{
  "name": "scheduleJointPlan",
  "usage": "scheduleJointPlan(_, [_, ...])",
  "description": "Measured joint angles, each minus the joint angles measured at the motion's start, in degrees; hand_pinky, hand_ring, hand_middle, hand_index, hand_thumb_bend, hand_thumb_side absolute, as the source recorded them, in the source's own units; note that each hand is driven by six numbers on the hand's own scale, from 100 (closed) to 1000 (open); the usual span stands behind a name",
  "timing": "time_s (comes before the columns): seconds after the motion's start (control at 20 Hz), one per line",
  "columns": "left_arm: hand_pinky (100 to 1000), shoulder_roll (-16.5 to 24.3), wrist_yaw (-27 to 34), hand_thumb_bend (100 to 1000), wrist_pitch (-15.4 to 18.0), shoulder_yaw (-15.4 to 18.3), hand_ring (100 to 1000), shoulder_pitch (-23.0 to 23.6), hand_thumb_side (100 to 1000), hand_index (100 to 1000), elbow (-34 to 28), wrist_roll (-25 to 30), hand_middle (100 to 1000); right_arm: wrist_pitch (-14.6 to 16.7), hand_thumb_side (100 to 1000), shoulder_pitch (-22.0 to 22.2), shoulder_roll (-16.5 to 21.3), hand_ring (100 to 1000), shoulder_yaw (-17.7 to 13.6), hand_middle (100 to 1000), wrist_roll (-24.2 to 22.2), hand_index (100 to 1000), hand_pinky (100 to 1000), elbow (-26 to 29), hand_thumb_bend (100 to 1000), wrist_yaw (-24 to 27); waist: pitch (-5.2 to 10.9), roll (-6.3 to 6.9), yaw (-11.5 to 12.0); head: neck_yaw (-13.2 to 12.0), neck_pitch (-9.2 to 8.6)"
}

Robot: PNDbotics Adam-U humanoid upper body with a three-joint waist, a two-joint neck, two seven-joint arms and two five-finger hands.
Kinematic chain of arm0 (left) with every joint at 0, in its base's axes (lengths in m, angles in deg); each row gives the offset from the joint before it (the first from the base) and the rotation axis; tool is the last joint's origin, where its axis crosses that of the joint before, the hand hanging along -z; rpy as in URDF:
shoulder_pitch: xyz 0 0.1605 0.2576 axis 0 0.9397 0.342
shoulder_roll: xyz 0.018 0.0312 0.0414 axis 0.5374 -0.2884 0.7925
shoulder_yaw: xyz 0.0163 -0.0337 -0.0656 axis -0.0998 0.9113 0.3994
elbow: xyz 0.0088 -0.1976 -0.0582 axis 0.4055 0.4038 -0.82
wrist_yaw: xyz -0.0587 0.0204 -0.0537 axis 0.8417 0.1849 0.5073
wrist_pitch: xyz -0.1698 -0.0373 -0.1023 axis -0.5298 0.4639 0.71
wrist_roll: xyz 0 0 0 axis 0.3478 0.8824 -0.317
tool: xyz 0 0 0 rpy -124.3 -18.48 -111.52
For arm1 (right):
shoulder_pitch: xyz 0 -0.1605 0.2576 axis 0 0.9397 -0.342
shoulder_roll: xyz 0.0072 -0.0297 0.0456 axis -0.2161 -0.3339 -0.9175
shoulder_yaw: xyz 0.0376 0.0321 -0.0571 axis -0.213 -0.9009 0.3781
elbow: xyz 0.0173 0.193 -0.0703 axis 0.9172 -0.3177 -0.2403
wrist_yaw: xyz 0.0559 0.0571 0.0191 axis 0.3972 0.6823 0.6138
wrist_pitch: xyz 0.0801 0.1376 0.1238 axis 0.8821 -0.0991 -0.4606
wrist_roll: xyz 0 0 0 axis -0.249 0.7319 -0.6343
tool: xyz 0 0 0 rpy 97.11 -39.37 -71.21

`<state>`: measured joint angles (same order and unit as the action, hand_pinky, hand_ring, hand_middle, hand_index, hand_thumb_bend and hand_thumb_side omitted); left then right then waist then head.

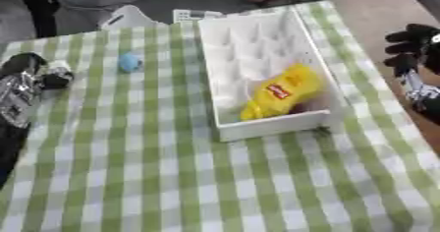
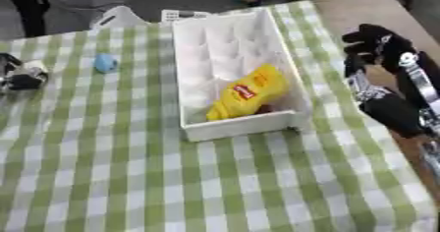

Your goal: Pick up objects on the table and place them in the box.

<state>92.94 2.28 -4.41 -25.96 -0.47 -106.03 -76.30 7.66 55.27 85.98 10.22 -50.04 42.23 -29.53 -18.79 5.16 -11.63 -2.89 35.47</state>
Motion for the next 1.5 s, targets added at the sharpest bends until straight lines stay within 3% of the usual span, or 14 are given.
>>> scheduleJointPlan(0.45, [782,0.01,0.0,451,0.07,0.0,818,0.0,375,850,-0.08,-2.19,797,0.08,549,-0.02,0.0,792,-0.01,781,0.04,952,736,0.0,135,-0.04,-0.34,0.0,-0.14,0.37,-0.31])
scheduleJointPlan(0.6, [782,0.01,0.01,432,0.33,0.0,807,0.0,356,819,-0.22,-2.68,740,0.1,549,-0.16,0.0,792,-0.01,781,0.05,952,736,0.0,134,-0.05,-0.52,0.0,-0.4,0.39,-0.37])
scheduleJointPlan(0.75, [782,0.01,0.3,432,0.6,0.0,807,0.0,356,819,-0.22,-2.69,740,0.12,549,-0.31,0.0,792,-0.01,781,0.05,952,736,0.01,134,-0.05,-0.77,0.0,-0.63,0.4,-0.58])
scheduleJointPlan(1.0, [760,0.0,0.7,276,1.19,-0.02,771,0.0,283,705,-0.16,-1.85,610,0.14,549,-0.44,0.0,793,-0.02,781,0.04,952,736,0.01,131,-0.06,-1.03,0.0,-1.04,0.4,-0.89])
scheduleJointPlan(1.25, [741,-0.02,0.73,181,1.06,-0.02,740,0.0,283,597,-0.2,-2.1,529,0.18,549,-0.46,0.0,793,-0.02,781,0.07,952,736,0.01,130,-0.07,-1.06,0.0,-1.04,0.4,-1.08])
scheduleJointPlan(1.35, [741,-0.04,0.84,177,1.04,-0.02,738,0.0,284,592,-0.2,-2.5,526,0.18,550,-0.46,-0.01,793,-0.02,781,0.07,952,736,0.01,130,-0.07,-1.06,0.0,-1.04,0.4,-1.08])
scheduleJointPlan(1.4, [732,-0.05,0.96,125,1.04,-0.02,717,0.0,277,553,-0.2,-2.69,495,0.18,549,-0.46,-0.01,793,-0.02,781,0.07,952,736,0.01,129,-0.07,-1.06,0.0,-1.04,0.4,-1.08])
scheduleJointPlan(1.5, [731,-0.06,1.41,126,1.27,-0.03,707,0.0,272,542,-0.26,-2.81,483,0.18,549,-0.46,-0.01,793,-0.03,781,0.07,953,736,0.01,129,-0.07,-1.06,0.0,-0.91,0.43,-1.08])
